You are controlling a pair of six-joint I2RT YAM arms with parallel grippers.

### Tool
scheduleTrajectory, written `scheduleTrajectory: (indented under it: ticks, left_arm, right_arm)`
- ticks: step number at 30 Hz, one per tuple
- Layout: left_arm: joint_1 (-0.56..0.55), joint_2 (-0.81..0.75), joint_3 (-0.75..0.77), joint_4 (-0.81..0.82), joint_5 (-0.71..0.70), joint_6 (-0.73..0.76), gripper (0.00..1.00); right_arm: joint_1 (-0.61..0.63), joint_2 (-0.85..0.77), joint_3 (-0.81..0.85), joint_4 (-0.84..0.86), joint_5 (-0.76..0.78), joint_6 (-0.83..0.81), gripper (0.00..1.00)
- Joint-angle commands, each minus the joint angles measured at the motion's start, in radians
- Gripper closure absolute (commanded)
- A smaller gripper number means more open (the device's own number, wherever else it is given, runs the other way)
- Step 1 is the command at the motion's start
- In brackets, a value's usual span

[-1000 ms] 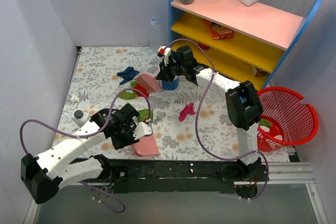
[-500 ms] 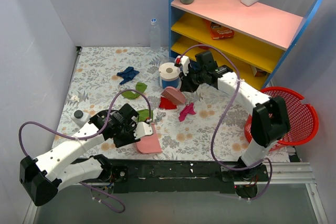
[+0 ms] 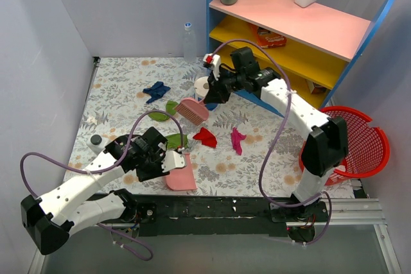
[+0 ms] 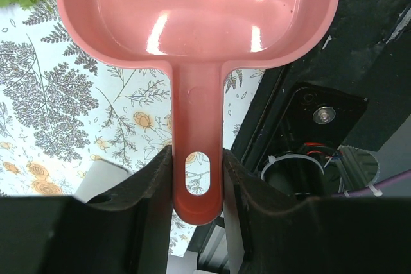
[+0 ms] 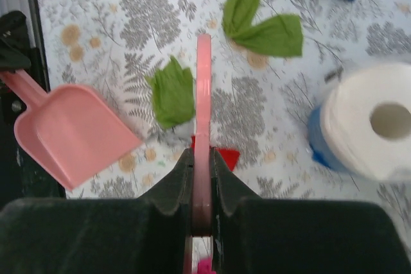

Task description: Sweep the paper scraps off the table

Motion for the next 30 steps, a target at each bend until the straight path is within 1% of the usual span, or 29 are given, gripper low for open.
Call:
scheduleTrajectory:
  ticks: [1,5,9,12,13,15,18,22,25,28,29,30]
  left_arm:
    - [0.005,-0.027,0.048,-0.023,0.014,-0.011,1.0]
    - [0.007,-0.03,0.042,-0.019,-0.021,-0.006,1.0]
    - [0.01,-0.035,0.039,-0.014,-0.015,-0.008,1.0]
    - [0.013,-0.029,0.053,-0.02,-0.01,-0.008,1.0]
    - [0.013,-0.026,0.056,-0.022,-0.007,-0.006,1.0]
    - [0.013,-0.023,0.062,-0.026,-0.004,-0.002,1.0]
    - [0.013,-0.017,0.068,-0.033,0.007,0.005,1.0]
    - [0.013,-0.015,0.062,-0.022,0.023,0.011,1.0]
    - [0.013,-0.003,0.065,-0.019,0.027,0.026,1.0]
    - [0.013,0.026,0.056,-0.002,0.007,0.026,1.0]
    - [0.013,0.038,0.045,0.024,-0.004,0.02,1.0]
    - [0.013,0.046,0.04,0.035,-0.012,0.018,1.0]
  right_arm:
    - [0.069,0.143,0.127,0.112,-0.123,0.131,0.99]
    - [0.109,0.218,0.178,0.144,-0.145,0.193,0.99]
    - [0.124,0.244,0.139,0.204,-0.117,0.268,0.99]
    - [0.124,0.232,0.076,0.198,-0.057,0.276,0.99]
    - [0.124,0.218,0.059,0.179,0.004,0.274,0.99]
    - [0.12,0.198,0.004,0.152,0.068,0.28,0.99]
    - [0.097,0.131,-0.056,0.119,0.102,0.28,0.99]
    - [0.039,0.021,-0.182,0.072,0.162,0.239,0.99]
    - [-0.01,-0.048,-0.232,0.024,0.174,0.181,0.99]
    - [-0.018,-0.12,-0.286,-0.054,0.233,0.023,0.99]
    - [-0.018,-0.137,-0.304,-0.078,0.237,-0.069,0.99]
    - [-0.018,-0.15,-0.306,-0.136,0.243,-0.105,0.99]
